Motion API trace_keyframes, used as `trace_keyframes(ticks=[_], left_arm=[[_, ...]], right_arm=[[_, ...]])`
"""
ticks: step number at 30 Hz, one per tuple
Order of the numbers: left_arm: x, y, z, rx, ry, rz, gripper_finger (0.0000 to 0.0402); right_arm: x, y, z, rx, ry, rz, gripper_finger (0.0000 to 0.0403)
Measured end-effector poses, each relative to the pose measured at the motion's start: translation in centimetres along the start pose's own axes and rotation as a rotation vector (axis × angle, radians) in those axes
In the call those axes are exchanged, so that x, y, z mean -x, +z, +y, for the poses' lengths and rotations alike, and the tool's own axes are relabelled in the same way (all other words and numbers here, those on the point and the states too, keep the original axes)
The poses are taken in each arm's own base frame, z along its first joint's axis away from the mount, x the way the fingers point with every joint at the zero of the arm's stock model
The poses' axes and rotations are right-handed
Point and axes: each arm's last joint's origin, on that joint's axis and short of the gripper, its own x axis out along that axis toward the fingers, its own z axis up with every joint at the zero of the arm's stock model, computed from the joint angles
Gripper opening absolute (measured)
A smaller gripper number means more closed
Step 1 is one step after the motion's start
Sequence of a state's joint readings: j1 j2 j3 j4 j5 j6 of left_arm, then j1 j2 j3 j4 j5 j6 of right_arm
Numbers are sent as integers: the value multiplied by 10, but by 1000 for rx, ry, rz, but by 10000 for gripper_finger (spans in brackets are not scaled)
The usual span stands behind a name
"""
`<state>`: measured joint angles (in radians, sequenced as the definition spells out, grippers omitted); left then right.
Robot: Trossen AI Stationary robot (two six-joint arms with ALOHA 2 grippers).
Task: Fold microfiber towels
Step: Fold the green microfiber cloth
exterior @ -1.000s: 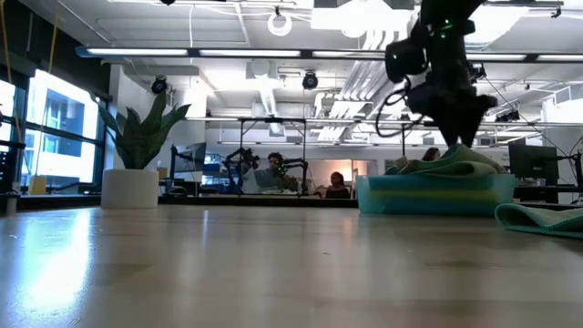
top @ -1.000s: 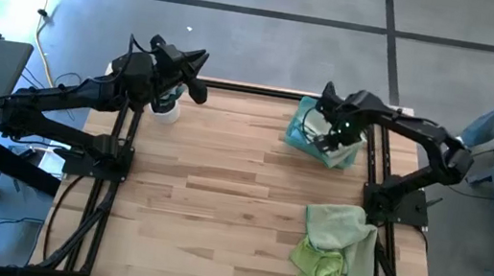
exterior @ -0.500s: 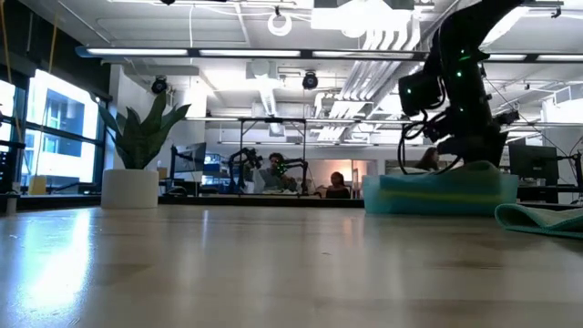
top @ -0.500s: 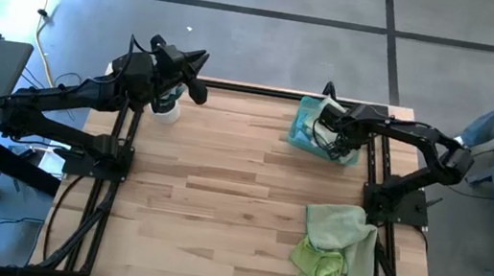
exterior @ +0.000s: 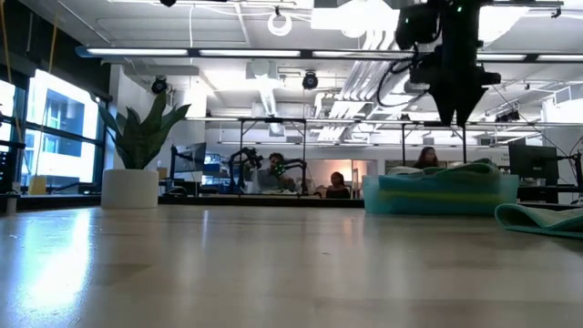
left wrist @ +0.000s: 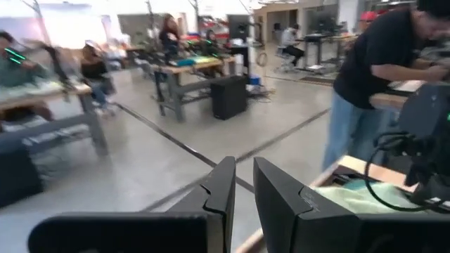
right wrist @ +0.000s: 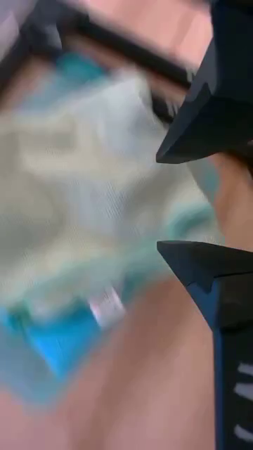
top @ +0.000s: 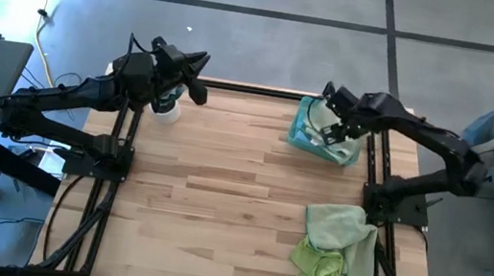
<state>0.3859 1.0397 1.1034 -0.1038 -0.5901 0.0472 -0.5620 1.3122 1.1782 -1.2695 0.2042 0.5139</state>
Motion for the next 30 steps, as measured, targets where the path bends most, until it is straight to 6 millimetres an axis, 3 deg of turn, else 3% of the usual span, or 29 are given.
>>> trace_keyframes(ticks=[5, 15, 24, 30], left_arm=[[0, -7, -4, 58, -128, 67, 44], [1, -25, -21, 80, -434, 242, 54], [12, -30, -50, 54, -565, 275, 146], [24, -29, -63, 146, -628, 307, 198]], right_arm=[[11, -29, 25, 24, 179, 118, 181], [27, -93, 78, -86, 176, 246, 181], [9, -128, 128, -3, 118, 276, 181], [-14, -142, 156, -73, 61, 300, 181]])
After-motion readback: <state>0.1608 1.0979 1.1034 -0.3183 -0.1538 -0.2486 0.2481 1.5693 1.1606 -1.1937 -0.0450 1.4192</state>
